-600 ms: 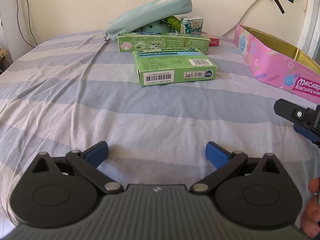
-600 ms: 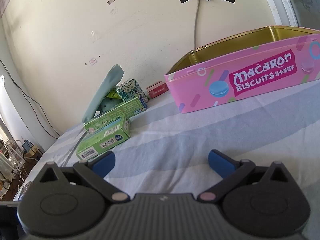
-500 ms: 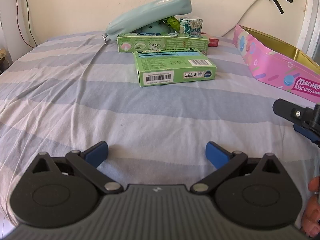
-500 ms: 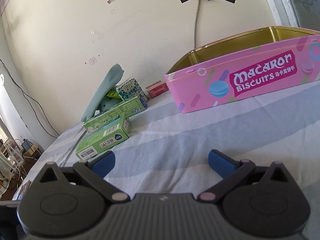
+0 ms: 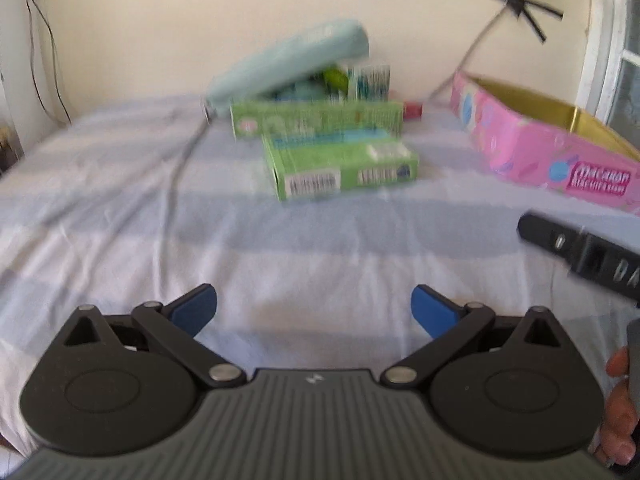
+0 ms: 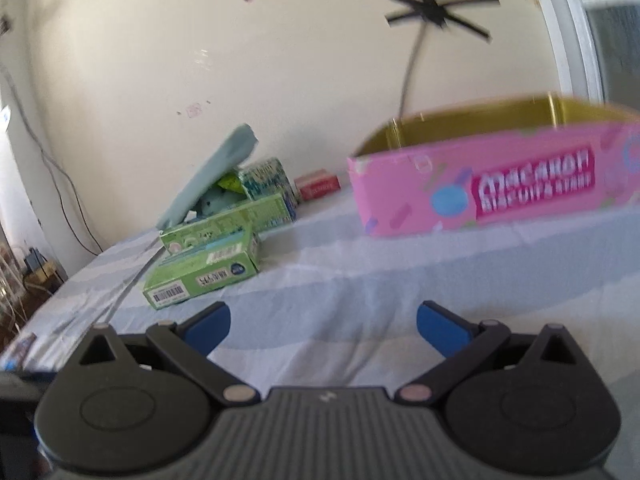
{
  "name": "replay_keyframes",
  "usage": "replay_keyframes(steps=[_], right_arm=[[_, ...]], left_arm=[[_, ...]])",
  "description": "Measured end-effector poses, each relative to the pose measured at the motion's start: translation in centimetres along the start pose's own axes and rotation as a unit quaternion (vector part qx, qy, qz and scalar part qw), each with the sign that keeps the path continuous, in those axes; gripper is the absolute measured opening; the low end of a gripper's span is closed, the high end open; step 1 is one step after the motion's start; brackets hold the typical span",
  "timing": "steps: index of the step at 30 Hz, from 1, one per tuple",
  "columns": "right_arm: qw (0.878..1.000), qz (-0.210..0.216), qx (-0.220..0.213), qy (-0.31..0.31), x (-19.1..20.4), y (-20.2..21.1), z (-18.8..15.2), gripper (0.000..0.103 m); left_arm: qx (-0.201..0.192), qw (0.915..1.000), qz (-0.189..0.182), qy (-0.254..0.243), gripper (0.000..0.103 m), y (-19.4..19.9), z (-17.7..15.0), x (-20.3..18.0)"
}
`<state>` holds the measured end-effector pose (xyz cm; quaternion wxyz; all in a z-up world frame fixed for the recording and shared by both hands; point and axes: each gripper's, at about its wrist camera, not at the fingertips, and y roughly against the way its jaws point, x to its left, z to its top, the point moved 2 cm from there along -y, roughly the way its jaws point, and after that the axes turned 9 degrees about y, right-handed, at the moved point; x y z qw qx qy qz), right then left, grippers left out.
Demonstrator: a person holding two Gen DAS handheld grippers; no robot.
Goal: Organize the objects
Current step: 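Move the left tool toward the green medicine box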
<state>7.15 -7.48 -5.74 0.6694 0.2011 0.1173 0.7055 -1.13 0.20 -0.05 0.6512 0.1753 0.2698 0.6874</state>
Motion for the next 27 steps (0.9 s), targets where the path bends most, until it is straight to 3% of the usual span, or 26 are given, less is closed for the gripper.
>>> replay_keyframes(steps=[7,27], right_arm=[[0.998,-0.011,-0.032,0.059,2.4,1.0,1.1,0.103],[0.998,-0.009,-0.005,0.057,2.6,-0.4,0.8,0.103]], left_arm=[[-0.024,0.9996,-0.012,0.007,0.103,1.2,0.6,0.9],[-0.02,0.9991,-0.009,0.036,0.103,0.4,1.6,3.7]])
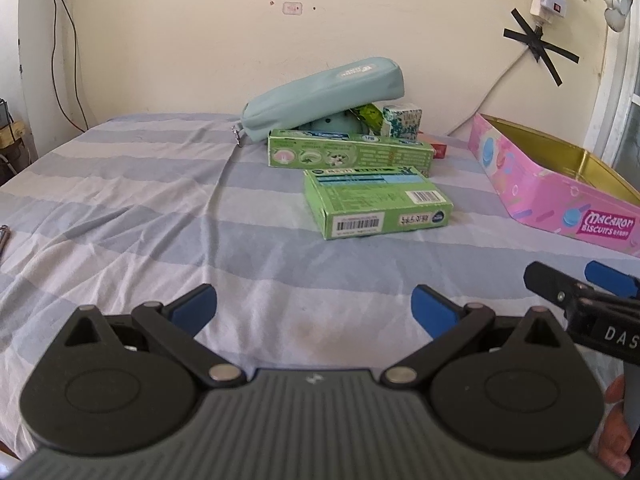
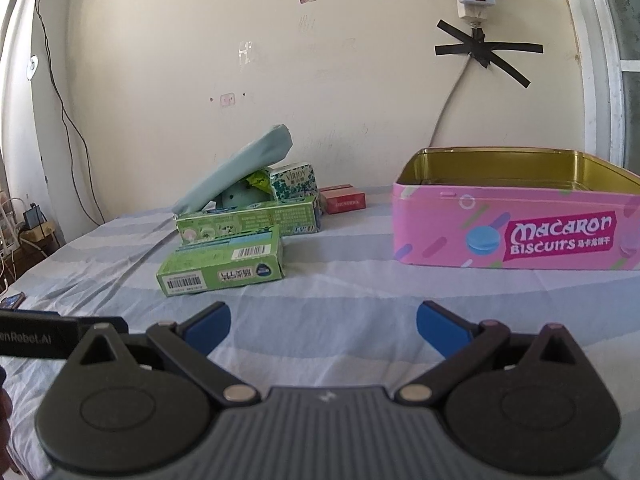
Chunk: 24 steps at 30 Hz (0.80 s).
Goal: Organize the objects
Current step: 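Move the left tool toward the green medicine box, then close the left gripper on the green medicine box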
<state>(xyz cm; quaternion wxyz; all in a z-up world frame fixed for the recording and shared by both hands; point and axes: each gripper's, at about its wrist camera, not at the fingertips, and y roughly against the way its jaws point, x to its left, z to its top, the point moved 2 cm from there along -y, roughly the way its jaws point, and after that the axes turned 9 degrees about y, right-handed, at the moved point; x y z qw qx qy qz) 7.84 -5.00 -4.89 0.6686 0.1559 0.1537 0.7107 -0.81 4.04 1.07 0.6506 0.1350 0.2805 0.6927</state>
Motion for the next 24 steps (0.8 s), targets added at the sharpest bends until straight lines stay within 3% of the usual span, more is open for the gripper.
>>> replay_keyframes(steps=[6,7,8,18,24], right_arm=[[1.0,0.004,0.003,0.005,0.0,-0.3,0.1,0.103],[1.0,0.005,0.002,0.006,0.0,-0.3,0.3,0.103],[1.0,0.005,0.001,0.008,0.1,-0.4,0.4,0.103],[0.999,0.012,-0.032,0.031,0.4,-1.7,3.5,0.103],[0.998,0.033,-0.016,0.051,1.0,-3.5,4.0,0.099]], left_arm=[[-0.005,1.0,-0.004,-0.004,0.103,-0.1,0.9,1.0],[-0.013,0.9991,0.035,0.02,0.103,-0.1,1.1,1.3],[-0.014,0.9991,0.036,0.019,0.103,-0.2,1.2,1.4],[-0.019,0.9994,0.019,0.023,0.103,-0.5,3.1,2.1],[-0.005,0.9993,0.005,0.038,0.103,-1.1,4.2,3.5]])
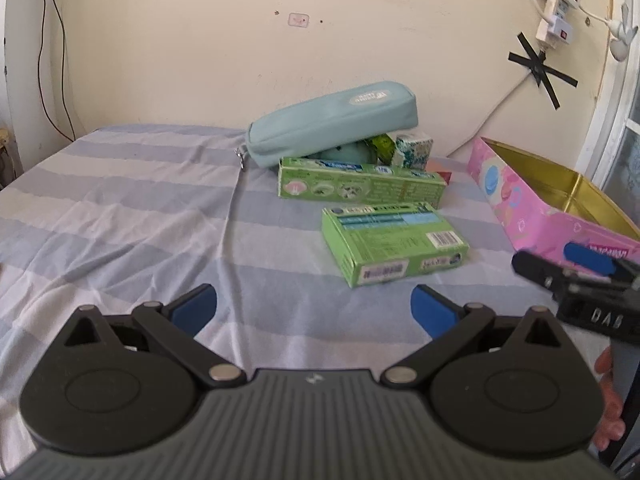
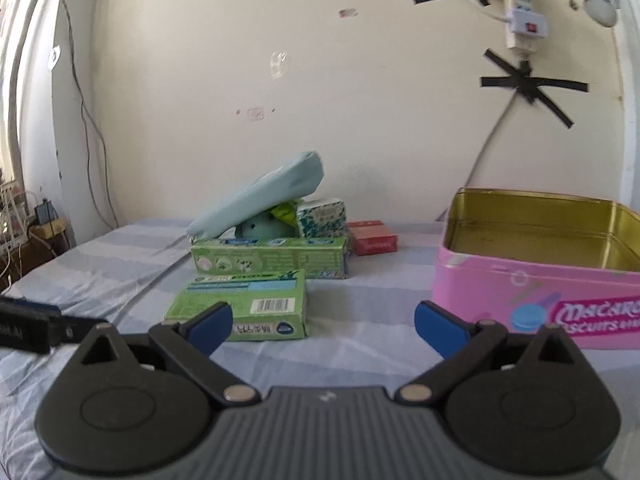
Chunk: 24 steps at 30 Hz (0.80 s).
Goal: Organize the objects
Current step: 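Close the left gripper on the green medicine box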
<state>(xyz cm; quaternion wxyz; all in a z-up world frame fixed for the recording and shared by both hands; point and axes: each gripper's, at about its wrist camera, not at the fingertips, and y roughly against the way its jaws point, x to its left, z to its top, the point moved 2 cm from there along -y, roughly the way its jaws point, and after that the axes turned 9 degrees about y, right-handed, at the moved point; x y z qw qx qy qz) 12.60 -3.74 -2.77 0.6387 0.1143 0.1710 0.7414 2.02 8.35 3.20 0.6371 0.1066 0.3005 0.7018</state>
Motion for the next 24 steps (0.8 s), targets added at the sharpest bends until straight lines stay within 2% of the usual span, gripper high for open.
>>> replay_keyframes(steps=[5,7,13,16,21,23,24], right_arm=[[0.999,0.021,0.022,0.012,0.2,-1.6,0.1,0.094],[0.999,0.037,0.035,0.017,0.2,-2.4,0.2,0.093],[0.993,0.082,0.078,0.042,0.7,-5.7,0.8,0.093],[0.989,0.095,0.088,0.07,1.3,-7.4,1.1,0.094],[0.98,0.119,0.112,0.116,2.6,-10.0,1.2,0.097],[0.975,0.132,0.133,0.12,3.0,-11.0,1.0,0.095],[0.975,0.139,0.132,0.117,3.0,-11.1,1.1,0.092]], left_arm=[[0.011,0.9996,-0.021,0.016,0.103,-1.5,1.8,0.0],[0.018,0.999,-0.033,0.024,0.098,-2.4,2.3,-0.3],[0.058,0.995,-0.053,0.062,0.089,-6.1,3.2,-0.5],[0.072,0.9933,-0.049,0.076,0.089,-7.8,3.5,-0.4],[0.096,0.9896,-0.065,0.086,0.088,-10.0,3.3,-0.5],[0.112,0.9863,-0.078,0.093,0.084,-10.9,3.0,-0.4],[0.102,0.9878,-0.077,0.089,0.078,-10.9,2.9,-0.4]])
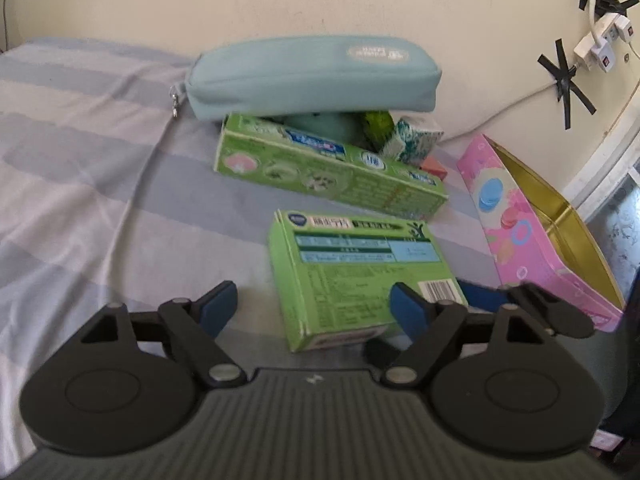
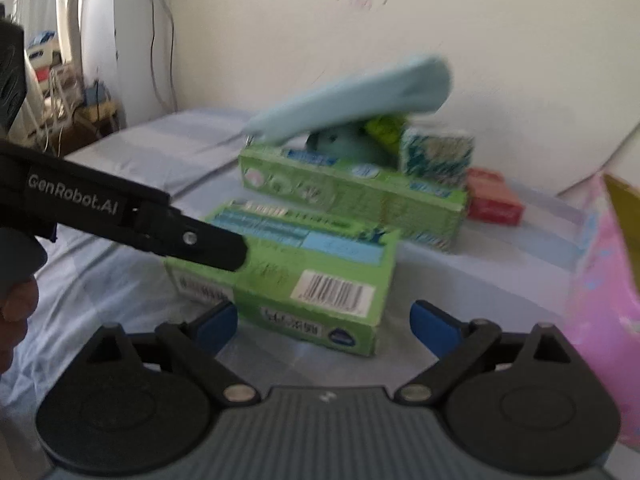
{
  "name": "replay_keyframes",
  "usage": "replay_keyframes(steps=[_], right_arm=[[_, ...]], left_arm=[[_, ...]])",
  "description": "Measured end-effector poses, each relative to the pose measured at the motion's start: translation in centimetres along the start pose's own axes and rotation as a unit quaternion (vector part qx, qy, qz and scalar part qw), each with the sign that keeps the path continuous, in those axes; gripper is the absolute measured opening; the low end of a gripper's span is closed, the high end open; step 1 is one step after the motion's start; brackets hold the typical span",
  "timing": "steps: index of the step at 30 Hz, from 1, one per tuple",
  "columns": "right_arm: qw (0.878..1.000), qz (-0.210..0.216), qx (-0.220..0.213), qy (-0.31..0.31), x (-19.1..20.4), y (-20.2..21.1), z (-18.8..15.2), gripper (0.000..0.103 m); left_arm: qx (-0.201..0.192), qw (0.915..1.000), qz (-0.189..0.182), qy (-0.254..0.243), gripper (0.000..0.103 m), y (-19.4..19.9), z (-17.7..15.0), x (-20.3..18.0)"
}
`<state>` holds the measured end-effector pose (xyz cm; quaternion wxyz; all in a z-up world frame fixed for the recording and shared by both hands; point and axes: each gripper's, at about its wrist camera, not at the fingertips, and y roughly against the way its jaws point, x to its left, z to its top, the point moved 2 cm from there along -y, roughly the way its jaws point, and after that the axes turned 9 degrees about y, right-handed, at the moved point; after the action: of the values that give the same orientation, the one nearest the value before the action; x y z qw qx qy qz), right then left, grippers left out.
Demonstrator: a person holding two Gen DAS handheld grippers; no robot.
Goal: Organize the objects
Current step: 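Close the left gripper on the green medicine box, then carry the green medicine box with the left gripper into the pink tin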
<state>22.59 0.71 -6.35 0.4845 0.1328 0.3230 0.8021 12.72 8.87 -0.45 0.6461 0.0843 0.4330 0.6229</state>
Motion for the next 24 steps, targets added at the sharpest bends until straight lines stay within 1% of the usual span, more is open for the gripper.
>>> replay_keyframes(steps=[1,2,3,8,15,19,24], right_arm=[[1.0,0.009,-0.002,0.001,0.1,0.0,0.1,0.09],[1.0,0.009,-0.001,0.004,0.2,0.0,0.1,0.088],[1.0,0.008,-0.003,0.007,0.4,0.1,0.1,0.086],[1.0,0.008,-0.005,-0.011,0.5,1.2,-0.4,0.084],[1.0,0.0,-0.007,-0.022,1.0,4.0,-2.3,0.084],[0.999,-0.019,-0.013,-0.025,1.2,5.9,-3.6,0.084],[0.996,-0.054,-0.051,-0.042,0.2,8.7,-3.8,0.084]], left_arm=[[0.0,1.0,-0.003,-0.003,0.078,-0.2,-0.1,-0.1],[0.0,1.0,-0.009,-0.003,0.071,-0.2,-0.1,-0.1],[0.007,0.9997,-0.025,0.0,0.066,-0.3,-0.1,-0.2],[0.005,0.9998,-0.018,-0.008,0.066,0.2,-0.7,-1.0],[0.018,0.999,-0.033,-0.026,0.066,1.6,-3.0,-2.2],[0.023,0.998,-0.037,-0.047,0.066,2.2,-4.2,-3.6],[-0.003,0.9951,-0.05,-0.086,0.066,3.1,-3.9,-6.9]])
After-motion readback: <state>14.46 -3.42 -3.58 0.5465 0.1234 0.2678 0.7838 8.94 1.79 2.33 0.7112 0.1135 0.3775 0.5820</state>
